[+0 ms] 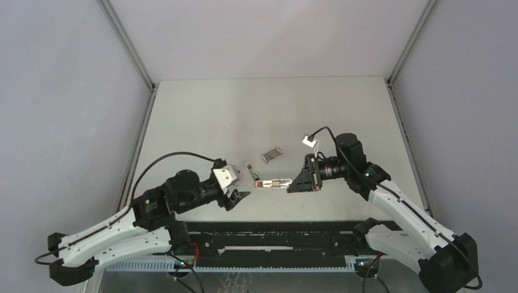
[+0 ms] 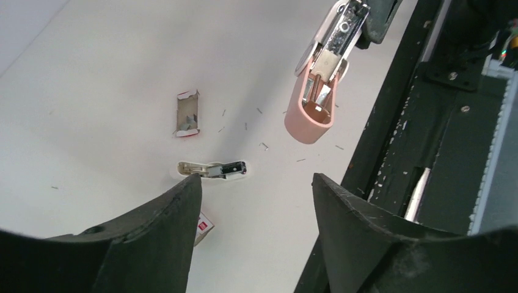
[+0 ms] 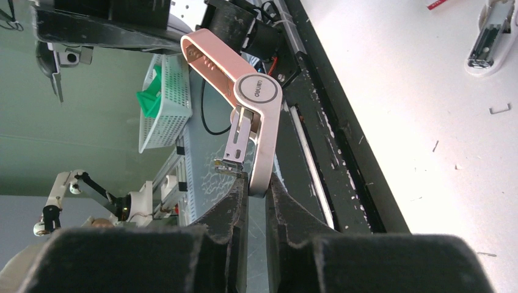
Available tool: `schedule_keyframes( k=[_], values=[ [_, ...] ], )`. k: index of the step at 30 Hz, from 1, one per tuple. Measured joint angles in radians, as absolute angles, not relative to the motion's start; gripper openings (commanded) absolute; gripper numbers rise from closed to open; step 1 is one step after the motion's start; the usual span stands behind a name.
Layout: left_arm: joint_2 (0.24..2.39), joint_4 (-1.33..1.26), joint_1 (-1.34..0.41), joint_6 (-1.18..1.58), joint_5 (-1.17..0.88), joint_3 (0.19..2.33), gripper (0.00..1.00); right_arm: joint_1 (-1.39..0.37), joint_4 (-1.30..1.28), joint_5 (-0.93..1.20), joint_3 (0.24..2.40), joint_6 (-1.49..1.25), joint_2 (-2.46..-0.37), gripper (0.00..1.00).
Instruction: Load the staples into the stapler
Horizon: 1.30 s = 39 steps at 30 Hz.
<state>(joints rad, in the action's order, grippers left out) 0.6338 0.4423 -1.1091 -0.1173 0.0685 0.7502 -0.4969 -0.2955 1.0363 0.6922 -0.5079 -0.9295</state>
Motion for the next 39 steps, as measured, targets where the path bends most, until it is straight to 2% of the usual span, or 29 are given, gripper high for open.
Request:
schedule_keyframes(
  k=[2, 5, 9, 13, 18, 25, 30, 34, 39],
  values=[
    [0.582, 0.426, -1.106, -0.075, 0.074, 0.721, 0.82, -0.497, -0.288, 1.019, 0.677, -0.509, -0.923, 0.0],
    [0.514, 0.384, -1.077, 0.017, 0.084, 0.678, 0.82, -0.5, -0.25, 0.955, 0.624, -0.525, -0.91, 0.0],
    [0.489, 0.288, -0.912, 0.221, 0.064, 0.633, 0.83, -0.542, -0.153, 0.829, 0.524, -0.589, -0.896, 0.0],
    [0.49, 0.065, -0.78, 0.455, -0.017, 0.482, 0.84, -0.627, -0.007, 0.693, 0.397, -0.686, -0.878, 0.0],
    [0.54, -0.16, -0.77, 0.68, -0.091, 0.317, 0.85, -0.695, 0.165, 0.549, 0.298, -0.799, -0.874, 0.0],
    [0.624, -0.307, -0.769, 0.796, -0.134, 0.283, 0.85, -0.756, 0.325, 0.443, 0.282, -0.863, -0.879, 0.0],
    [0.684, -0.377, -0.769, 0.833, -0.164, 0.281, 0.77, -0.771, 0.383, 0.426, 0.282, -0.879, -0.907, 0.0],
    [0.69, -0.4, -0.769, 0.852, -0.166, 0.28, 0.64, -0.781, 0.399, 0.421, 0.282, -0.883, -0.911, 0.0],
    [0.701, -0.41, -0.769, 0.86, -0.169, 0.28, 0.54, -0.781, 0.402, 0.415, 0.282, -0.883, -0.911, 0.0]
  ],
)
